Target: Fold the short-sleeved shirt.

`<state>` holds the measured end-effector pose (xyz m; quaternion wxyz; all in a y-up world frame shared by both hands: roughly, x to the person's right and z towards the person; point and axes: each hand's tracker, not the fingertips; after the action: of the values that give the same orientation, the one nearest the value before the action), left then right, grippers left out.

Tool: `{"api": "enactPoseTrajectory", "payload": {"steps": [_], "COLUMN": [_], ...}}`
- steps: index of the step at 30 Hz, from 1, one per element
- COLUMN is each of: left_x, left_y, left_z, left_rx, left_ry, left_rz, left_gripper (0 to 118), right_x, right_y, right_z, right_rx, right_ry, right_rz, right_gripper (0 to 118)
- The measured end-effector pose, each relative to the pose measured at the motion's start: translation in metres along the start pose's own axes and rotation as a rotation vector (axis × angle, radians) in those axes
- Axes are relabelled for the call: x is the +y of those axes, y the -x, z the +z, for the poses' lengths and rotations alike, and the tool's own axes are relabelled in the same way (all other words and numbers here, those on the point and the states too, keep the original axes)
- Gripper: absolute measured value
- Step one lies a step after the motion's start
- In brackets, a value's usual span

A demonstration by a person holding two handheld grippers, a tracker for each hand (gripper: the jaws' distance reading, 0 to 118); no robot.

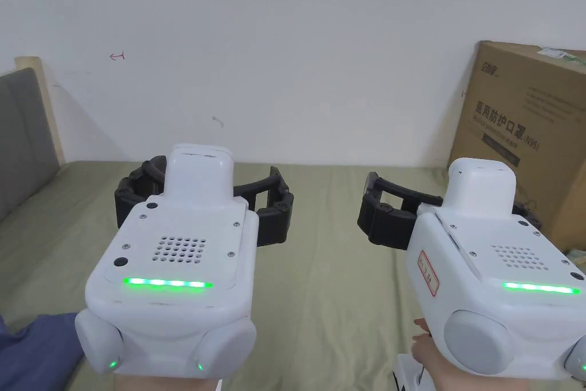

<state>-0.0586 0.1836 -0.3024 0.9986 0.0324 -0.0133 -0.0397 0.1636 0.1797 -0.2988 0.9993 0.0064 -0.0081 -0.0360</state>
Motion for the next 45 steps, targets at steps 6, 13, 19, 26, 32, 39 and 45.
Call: {"api": "enactPoseTrajectory", "payload": {"steps": [6,13,19,26,32,39,45], "left_x": [-0.001,-0.004,-0.006,-0.010,-0.012,-0.018,-0.027], "left_y": [0.000,0.001,0.003,0.003,0.002,0.014,0.038], "left_z": [-0.002,-0.006,-0.007,-0.004,-0.003,-0.010,-0.009], "left_rx": [0.000,0.007,0.003,-0.035,-0.035,-0.134,-0.091], "left_ry": [-0.001,0.010,0.019,0.011,0.014,0.103,0.176], "left_rz": [-0.004,0.001,0.010,0.018,-0.004,0.091,0.057], "left_gripper": [110,110,108,107,57,0,0], "right_x": [0.000,-0.003,-0.005,-0.008,-0.011,-0.020,-0.033], "right_y": [0.001,0.002,-0.001,-0.001,-0.001,-0.022,-0.001], "right_z": [-0.001,-0.003,-0.003,-0.004,0.000,-0.008,-0.018], "right_rx": [0.006,0.001,-0.006,-0.017,0.007,-0.014,0.086], "right_ry": [-0.004,-0.009,-0.009,-0.008,-0.022,0.110,0.166], "right_rz": [0.004,0.009,0.006,-0.001,0.024,-0.039,-0.063], "right_gripper": [118,118,118,118,92,2,2]}}
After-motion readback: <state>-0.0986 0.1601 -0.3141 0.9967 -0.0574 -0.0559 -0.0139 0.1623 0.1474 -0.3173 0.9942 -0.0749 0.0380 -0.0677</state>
